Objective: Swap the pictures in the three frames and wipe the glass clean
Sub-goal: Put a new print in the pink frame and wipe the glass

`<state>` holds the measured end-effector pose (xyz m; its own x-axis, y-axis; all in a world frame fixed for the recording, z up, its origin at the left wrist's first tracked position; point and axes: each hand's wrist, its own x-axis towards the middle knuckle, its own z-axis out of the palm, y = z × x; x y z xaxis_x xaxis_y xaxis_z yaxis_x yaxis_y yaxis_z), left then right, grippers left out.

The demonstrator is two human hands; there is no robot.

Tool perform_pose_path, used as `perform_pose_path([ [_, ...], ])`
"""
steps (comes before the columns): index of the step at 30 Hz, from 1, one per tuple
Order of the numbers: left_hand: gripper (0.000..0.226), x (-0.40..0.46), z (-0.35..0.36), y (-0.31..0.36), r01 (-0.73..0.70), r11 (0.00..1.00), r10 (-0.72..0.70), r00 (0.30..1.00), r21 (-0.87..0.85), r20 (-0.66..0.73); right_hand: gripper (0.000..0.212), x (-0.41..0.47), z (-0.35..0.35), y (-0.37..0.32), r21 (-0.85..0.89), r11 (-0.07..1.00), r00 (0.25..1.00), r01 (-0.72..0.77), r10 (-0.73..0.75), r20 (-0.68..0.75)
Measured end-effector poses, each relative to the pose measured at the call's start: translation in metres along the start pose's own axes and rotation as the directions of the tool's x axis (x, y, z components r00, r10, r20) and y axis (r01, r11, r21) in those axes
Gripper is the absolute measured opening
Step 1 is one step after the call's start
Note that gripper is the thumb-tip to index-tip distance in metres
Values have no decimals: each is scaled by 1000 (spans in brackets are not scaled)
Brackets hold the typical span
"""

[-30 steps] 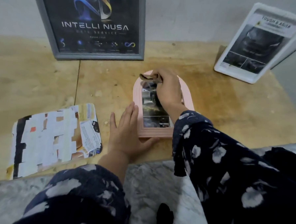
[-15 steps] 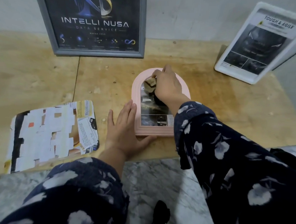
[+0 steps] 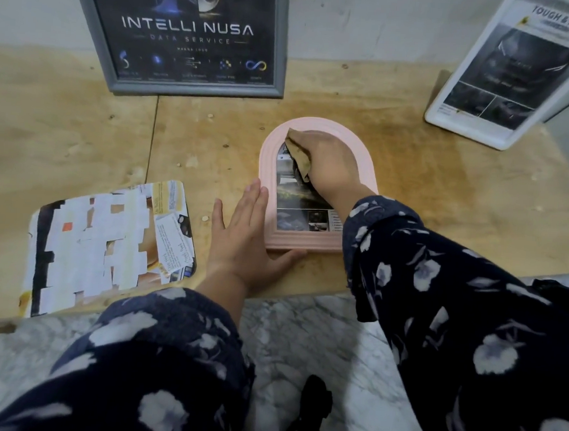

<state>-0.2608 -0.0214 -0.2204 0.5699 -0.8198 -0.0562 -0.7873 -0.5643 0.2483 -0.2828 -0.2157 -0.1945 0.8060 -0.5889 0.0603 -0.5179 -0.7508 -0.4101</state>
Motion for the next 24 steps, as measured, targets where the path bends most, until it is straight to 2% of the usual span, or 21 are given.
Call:
perform_pose_path([
  [1, 116, 0, 0, 1, 2, 1000, -2, 1000, -3, -2, 39, 2, 1, 2, -49, 999, 1000, -23, 24, 15],
  [5, 116, 0, 0, 1, 1, 1000, -1, 1000, -5, -10, 34, 2, 1, -3, -158, 986, 998, -54, 59, 33],
  [8, 115, 1, 1, 1, -2, 1000, 2, 1000, -6, -18, 46, 4, 4, -6, -208, 978, 999, -30, 32, 4],
  [15, 113, 0, 4, -1, 1, 1000, 0, 1000, 20, -28, 27, -8, 13, -17, -150, 986, 996, 78, -70, 62],
  [21, 115, 1, 4, 0, 11, 1000, -11, 999, 8, -43, 31, -40, 12, -13, -67, 987, 983, 148, -140, 116],
  [24, 113, 2, 5, 0, 15, 1000, -15, 999, 1, -50, 31, -65, 11, -14, -62, 963, 962, 263, -267, -64],
])
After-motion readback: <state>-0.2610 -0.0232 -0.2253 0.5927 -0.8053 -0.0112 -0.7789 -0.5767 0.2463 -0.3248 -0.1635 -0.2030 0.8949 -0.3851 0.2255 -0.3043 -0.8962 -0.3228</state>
